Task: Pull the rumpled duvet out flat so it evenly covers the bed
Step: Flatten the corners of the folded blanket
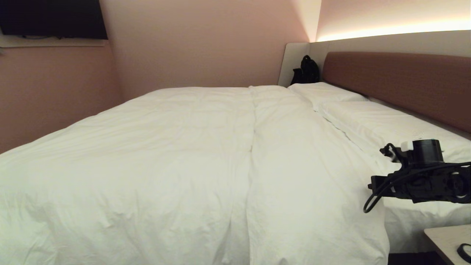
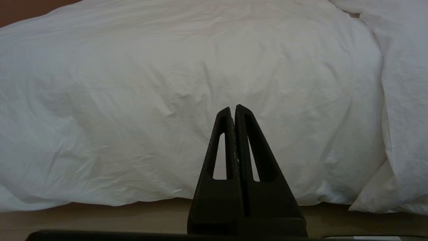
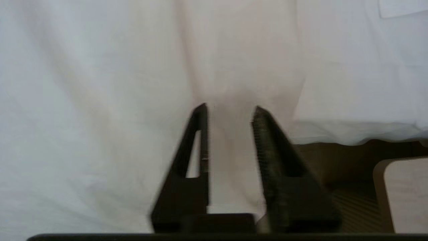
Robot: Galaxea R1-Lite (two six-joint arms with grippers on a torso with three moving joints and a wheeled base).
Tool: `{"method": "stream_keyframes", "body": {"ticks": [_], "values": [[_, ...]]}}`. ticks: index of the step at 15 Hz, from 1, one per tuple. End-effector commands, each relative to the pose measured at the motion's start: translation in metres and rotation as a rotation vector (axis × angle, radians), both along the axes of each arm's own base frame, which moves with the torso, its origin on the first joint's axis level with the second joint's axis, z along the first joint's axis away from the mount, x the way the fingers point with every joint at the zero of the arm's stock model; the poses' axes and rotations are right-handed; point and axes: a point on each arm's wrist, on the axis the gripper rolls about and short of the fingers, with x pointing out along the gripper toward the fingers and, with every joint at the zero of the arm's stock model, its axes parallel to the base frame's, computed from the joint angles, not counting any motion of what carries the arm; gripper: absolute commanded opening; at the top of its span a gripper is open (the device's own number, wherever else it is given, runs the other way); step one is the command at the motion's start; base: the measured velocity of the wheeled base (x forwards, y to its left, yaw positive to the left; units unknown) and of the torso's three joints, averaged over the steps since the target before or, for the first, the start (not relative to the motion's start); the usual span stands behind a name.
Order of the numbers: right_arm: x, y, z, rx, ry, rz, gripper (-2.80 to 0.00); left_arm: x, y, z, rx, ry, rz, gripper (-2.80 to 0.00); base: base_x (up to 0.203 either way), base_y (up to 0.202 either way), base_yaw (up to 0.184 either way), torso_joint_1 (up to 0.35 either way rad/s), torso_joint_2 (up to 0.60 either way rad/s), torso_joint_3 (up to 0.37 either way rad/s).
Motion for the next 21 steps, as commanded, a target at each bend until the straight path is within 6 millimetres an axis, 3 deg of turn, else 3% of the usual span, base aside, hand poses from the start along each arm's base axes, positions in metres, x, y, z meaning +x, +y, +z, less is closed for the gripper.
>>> {"method": "stream_keyframes", "body": {"ticks": [1,8,14,16,21], "values": [[0.002,0.000,0.003,0.002,-0.016,0.008,0.00,0.000,0.000,0.000,0.000,0.002,0.000,-2.80,0.000,0.000,0.000,0.000,0.00,0.000],[0.009,0.007,0.006,-0.002,-0.038,0.085,0.00,0.000,0.000,0.000,0.000,0.002,0.000,-2.80,0.000,0.000,0.000,0.000,0.00,0.000],[0.023,0.016,-0.010,-0.010,-0.013,0.131,0.00,0.000,0.000,0.000,0.000,0.002,0.000,-2.80,0.000,0.000,0.000,0.000,0.00,0.000],[0.037,0.016,-0.021,-0.011,-0.008,0.131,0.00,0.000,0.000,0.000,0.000,0.002,0.000,-2.80,0.000,0.000,0.000,0.000,0.00,0.000],[0.070,0.012,-0.070,-0.011,0.079,0.125,0.00,0.000,0.000,0.000,0.000,0.001,0.000,-2.80,0.000,0.000,0.000,0.000,0.00,0.000]]}}
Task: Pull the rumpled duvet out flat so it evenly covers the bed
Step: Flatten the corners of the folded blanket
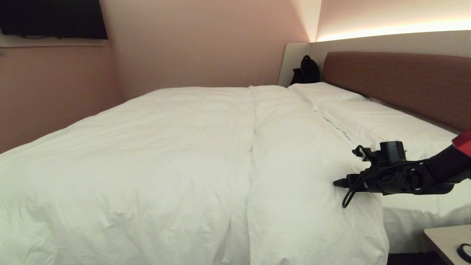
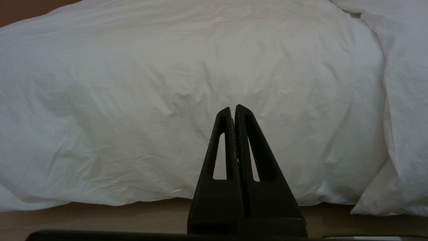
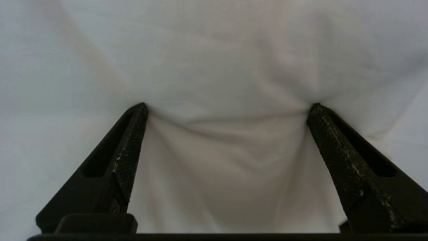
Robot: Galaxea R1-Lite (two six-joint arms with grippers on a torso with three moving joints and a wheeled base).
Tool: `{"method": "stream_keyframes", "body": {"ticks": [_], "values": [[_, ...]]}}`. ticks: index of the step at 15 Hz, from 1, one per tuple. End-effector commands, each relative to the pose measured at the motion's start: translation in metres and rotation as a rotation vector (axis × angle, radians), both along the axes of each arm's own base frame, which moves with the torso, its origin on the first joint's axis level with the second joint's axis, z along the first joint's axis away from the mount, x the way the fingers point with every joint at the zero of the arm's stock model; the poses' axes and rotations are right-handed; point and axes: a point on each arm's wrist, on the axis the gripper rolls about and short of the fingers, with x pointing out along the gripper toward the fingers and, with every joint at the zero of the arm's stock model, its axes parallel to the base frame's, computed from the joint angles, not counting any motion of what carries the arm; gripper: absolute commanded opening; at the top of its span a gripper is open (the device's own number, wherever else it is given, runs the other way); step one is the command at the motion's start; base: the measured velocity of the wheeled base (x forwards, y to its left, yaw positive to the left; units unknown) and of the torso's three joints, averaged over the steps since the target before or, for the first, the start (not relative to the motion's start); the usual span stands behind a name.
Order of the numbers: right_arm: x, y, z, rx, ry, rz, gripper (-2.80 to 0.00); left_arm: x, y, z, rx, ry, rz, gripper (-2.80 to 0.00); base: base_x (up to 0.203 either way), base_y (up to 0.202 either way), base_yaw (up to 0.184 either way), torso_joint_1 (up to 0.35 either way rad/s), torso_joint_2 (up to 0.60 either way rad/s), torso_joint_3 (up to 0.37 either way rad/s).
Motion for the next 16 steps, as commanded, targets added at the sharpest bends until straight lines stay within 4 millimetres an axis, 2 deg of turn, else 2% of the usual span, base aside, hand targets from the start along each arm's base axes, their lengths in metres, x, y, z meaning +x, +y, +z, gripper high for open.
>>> {"method": "stream_keyframes", "body": {"ticks": [1,5,9,12,13,16], "values": [[0.011,-0.001,-0.038,-0.004,0.085,-0.005,0.00,0.000,0.000,0.000,0.000,0.001,0.000,-2.80,0.000,0.000,0.000,0.000,0.00,0.000],[0.014,0.000,-0.059,-0.013,0.135,0.005,0.00,0.000,0.000,0.000,-0.001,0.002,0.000,-2.80,0.000,0.000,0.000,0.000,0.00,0.000],[0.013,-0.001,-0.056,-0.017,0.129,0.006,0.00,0.000,0.000,0.000,0.000,0.002,0.000,-2.80,0.000,0.000,0.000,0.000,0.00,0.000],[0.014,-0.003,-0.061,-0.018,0.137,0.004,0.00,0.000,0.000,0.000,0.000,0.002,0.000,-2.80,0.000,0.000,0.000,0.000,0.00,0.000],[0.015,-0.003,-0.061,-0.018,0.138,0.004,-2.80,0.000,0.000,0.000,0.000,0.002,0.000,-2.80,0.000,0.000,0.000,0.000,0.00,0.000],[0.013,-0.003,-0.054,-0.016,0.123,0.001,-2.80,0.000,0.000,0.000,0.000,0.002,0.000,-2.80,0.000,0.000,0.000,0.000,0.00,0.000]]}}
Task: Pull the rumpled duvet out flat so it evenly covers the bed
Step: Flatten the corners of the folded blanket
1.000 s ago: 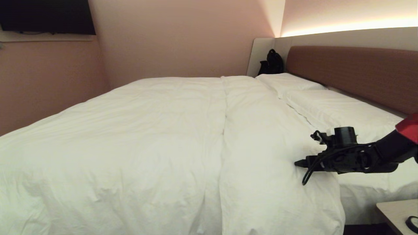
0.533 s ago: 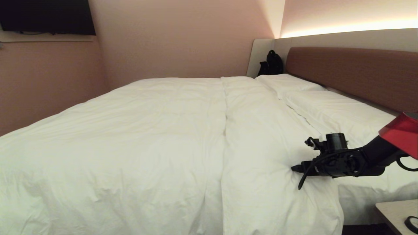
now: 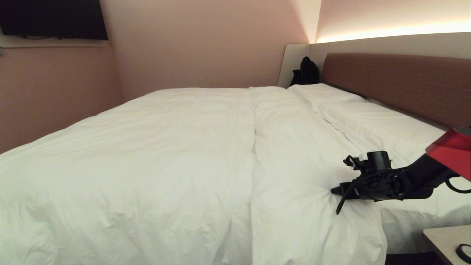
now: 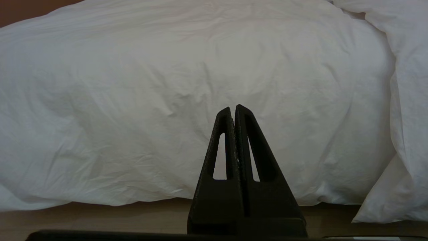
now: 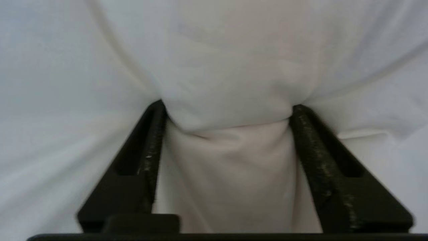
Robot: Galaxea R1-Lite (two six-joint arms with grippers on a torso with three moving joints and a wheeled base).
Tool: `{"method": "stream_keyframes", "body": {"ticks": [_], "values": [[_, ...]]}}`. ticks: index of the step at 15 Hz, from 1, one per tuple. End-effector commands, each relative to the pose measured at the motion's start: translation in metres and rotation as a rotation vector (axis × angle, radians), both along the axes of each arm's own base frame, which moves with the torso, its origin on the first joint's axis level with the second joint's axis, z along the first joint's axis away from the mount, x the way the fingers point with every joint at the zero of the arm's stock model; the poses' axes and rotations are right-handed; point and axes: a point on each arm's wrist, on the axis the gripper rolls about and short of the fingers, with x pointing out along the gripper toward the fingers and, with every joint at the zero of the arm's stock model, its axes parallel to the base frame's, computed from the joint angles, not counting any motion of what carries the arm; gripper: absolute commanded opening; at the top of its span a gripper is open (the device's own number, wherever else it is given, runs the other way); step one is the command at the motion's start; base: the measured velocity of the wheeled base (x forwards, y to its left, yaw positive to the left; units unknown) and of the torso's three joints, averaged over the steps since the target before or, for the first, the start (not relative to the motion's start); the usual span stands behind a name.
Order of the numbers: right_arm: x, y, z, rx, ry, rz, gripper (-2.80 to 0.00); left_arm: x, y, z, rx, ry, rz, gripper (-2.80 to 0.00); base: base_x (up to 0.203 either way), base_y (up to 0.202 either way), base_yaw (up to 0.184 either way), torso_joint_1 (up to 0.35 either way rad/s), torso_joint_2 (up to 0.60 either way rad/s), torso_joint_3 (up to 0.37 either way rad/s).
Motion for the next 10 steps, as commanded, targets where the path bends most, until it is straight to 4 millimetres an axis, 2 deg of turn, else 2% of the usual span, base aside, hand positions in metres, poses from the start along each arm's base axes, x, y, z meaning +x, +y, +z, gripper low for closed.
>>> {"method": "stream_keyframes", "body": {"ticks": [1,7,10], "values": [[-0.002,0.000,0.004,0.003,-0.007,-0.003,-2.80,0.000,0.000,0.000,0.000,0.002,0.000,-2.80,0.000,0.000,0.000,0.000,0.00,0.000],[-0.009,-0.004,0.022,0.006,-0.041,-0.018,-2.80,0.000,0.000,0.000,0.000,0.002,0.000,-2.80,0.000,0.000,0.000,0.000,0.00,0.000],[-0.015,-0.009,0.038,0.004,-0.071,-0.033,-2.80,0.000,0.000,0.000,0.000,0.002,0.000,-2.80,0.000,0.000,0.000,0.000,0.00,0.000]]}}
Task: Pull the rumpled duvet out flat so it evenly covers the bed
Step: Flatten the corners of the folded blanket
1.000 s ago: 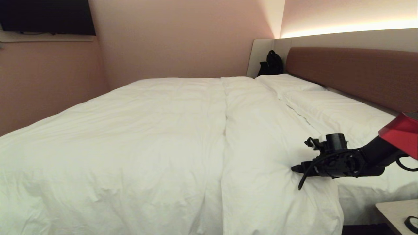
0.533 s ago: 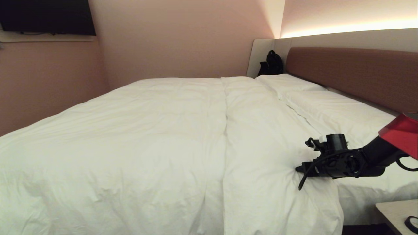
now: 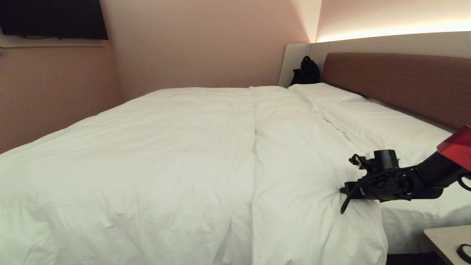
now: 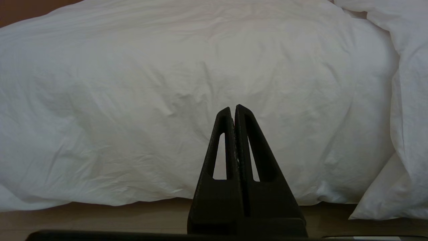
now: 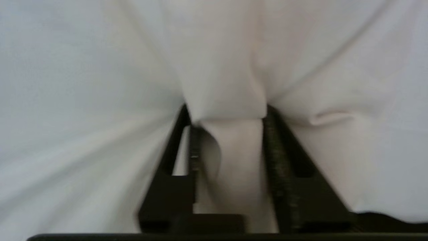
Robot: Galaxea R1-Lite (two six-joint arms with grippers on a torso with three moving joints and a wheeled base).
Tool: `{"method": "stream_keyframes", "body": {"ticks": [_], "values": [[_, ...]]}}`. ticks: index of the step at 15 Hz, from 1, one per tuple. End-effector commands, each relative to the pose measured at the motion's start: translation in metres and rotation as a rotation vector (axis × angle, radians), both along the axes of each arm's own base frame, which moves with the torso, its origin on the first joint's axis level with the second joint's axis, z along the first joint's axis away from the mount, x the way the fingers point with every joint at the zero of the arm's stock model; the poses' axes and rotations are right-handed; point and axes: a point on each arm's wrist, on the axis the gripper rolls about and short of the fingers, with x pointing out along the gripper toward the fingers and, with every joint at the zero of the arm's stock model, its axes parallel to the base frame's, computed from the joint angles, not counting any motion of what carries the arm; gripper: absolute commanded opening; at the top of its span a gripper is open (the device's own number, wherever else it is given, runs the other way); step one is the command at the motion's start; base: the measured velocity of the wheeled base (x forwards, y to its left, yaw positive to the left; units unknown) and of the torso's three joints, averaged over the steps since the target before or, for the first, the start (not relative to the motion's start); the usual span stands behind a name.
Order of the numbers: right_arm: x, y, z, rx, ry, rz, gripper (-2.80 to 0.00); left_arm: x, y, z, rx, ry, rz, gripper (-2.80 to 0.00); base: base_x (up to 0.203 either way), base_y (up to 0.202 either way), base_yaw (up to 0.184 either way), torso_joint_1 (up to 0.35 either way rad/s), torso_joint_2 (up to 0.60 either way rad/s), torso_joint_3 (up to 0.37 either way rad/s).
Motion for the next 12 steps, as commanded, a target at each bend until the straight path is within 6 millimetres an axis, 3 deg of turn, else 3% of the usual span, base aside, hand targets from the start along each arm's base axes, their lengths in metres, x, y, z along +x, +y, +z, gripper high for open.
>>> {"method": "stream_keyframes", "body": {"ticks": [1,7,12], "values": [[-0.007,-0.004,0.020,-0.005,-0.047,-0.012,-2.80,0.000,0.000,0.000,0.000,0.002,0.000,-2.80,0.000,0.000,0.000,0.000,0.00,0.000],[-0.026,-0.007,0.056,-0.009,-0.122,-0.020,-2.80,0.000,0.000,0.000,0.000,0.002,0.000,-2.80,0.000,0.000,0.000,0.000,0.00,0.000],[-0.041,-0.010,0.074,-0.020,-0.154,-0.027,-2.80,0.000,0.000,0.000,0.000,0.002,0.000,-2.80,0.000,0.000,0.000,0.000,0.00,0.000]]}}
